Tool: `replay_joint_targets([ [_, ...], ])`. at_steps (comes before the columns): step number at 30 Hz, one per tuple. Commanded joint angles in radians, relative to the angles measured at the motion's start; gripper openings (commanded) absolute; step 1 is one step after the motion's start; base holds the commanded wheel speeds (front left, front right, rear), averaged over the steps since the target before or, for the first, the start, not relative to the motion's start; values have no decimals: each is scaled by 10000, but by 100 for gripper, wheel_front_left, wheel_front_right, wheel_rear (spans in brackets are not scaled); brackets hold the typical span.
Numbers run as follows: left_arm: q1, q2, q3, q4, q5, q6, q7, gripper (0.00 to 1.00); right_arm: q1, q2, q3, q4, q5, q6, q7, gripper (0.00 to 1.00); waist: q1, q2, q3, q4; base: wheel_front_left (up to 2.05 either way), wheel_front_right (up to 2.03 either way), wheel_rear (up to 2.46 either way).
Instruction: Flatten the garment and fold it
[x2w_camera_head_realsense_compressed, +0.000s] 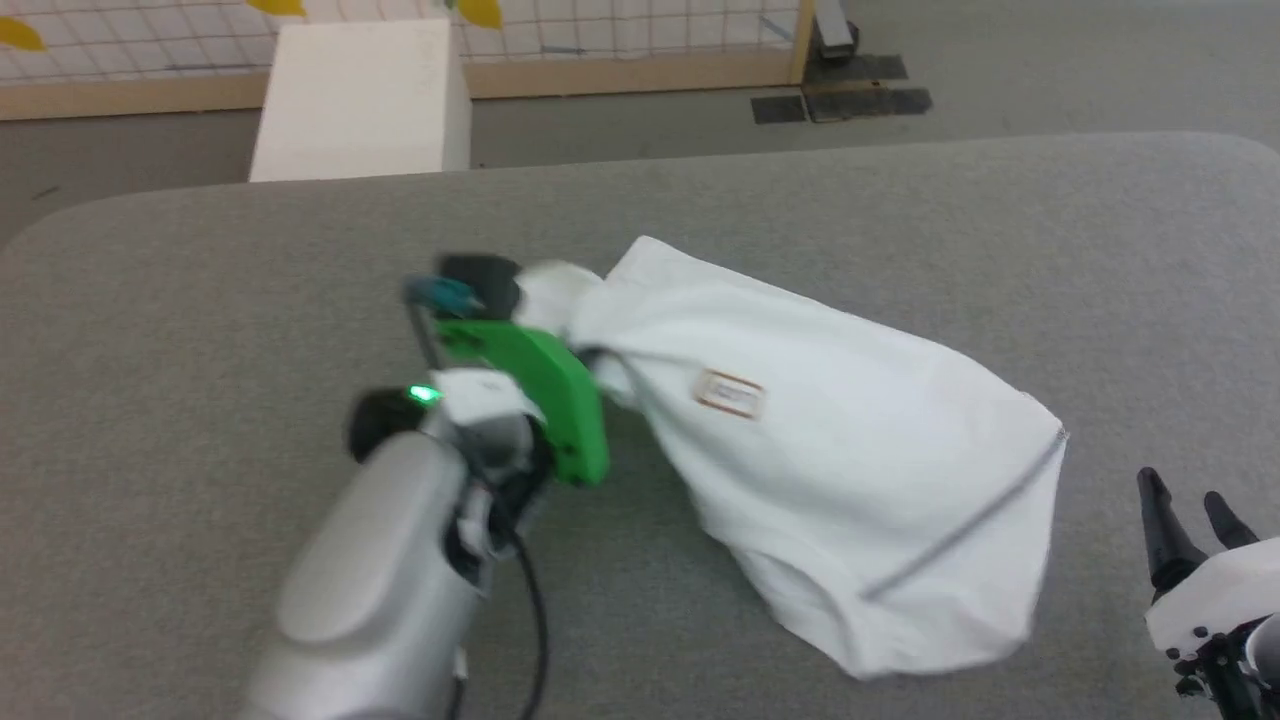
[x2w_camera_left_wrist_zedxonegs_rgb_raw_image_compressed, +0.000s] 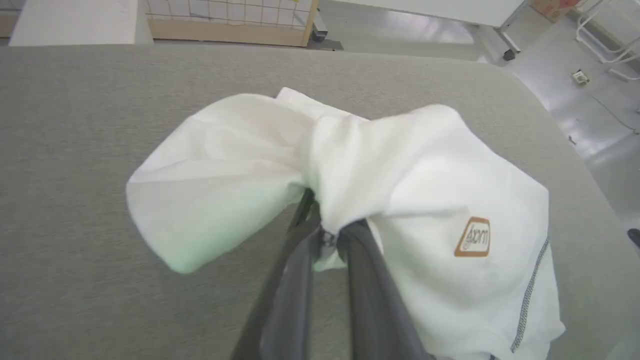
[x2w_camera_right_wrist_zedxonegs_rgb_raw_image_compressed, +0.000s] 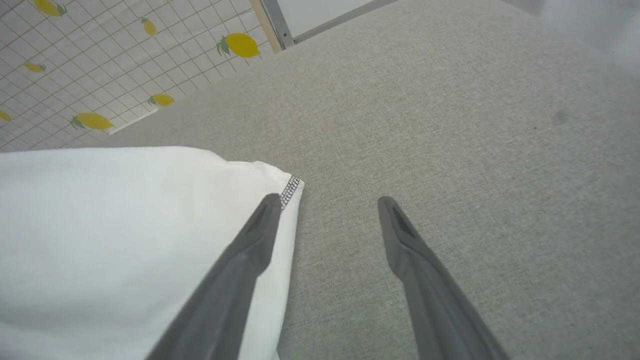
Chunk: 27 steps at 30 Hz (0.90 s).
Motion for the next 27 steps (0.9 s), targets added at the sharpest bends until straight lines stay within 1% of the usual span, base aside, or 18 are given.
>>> replay_joint_targets([
  [1,-227,442,376,-211,-4,264,-99,0,-86,5,109,21,-84,-15,-51,100,0,85,-498,640,0,0,0],
  [4,-78,1162,1185,-570,23,871,-104,0,-119,5,292,67,-94,-15,-58,100,0,85,-605,906,0,0,0],
  [6,308,1510,1725,-714,-73,1322,-86,0,-120,5,396,117,-86,-15,-64,100,0,85,-631,1038,0,0,0],
  [8,941,1787,2225,-702,-247,1760,10,0,-121,5,497,173,-73,-15,-88,100,0,85,-616,1126,0,0,0],
  [9,1243,1837,2449,-697,-382,1912,18,0,-124,5,562,202,-68,-15,-90,100,0,85,-600,1147,0,0,0],
  [10,2005,1866,2846,-579,-715,2163,83,0,-129,5,673,273,-46,-15,-121,100,0,85,-551,1196,0,0,0],
  [12,2622,1756,3084,-456,-1029,2236,70,0,-108,5,733,328,-29,-15,-154,100,0,85,-493,1276,0,0,0],
  [14,3030,1606,3203,-295,-1275,2194,7,0,-90,5,757,362,-21,-15,-186,100,0,85,-449,1358,0,0,0],
  [15,3175,1524,3250,-229,-1368,2171,-61,16,-85,5,796,389,-29,-15,-183,100,0,85,-447,1389,0,0,0],
  [16,3234,1463,3300,-220,-1435,2121,-169,100,-81,5,821,408,-19,-15,-179,100,0,85,-444,1419,0,0,0],
  [18,3227,1321,3446,-325,-1612,1846,-565,100,-70,5,879,450,-1,-15,-186,100,0,85,-468,1490,0,0,0],
  [22,3183,1264,3675,-985,-1649,1014,-1832,100,-20,5,1043,526,24,-15,-206,100,0,85,-592,1575,0,0,0],
  [24,3324,1304,3865,-1406,-1492,679,-2742,100,2,5,1148,538,21,-15,-213,100,0,85,-666,1580,0,0,0],
  [27,3814,1479,3962,-1855,-815,275,-4328,100,63,5,1278,520,-4,-15,-188,100,0,85,-763,1600,0,0,0],
])
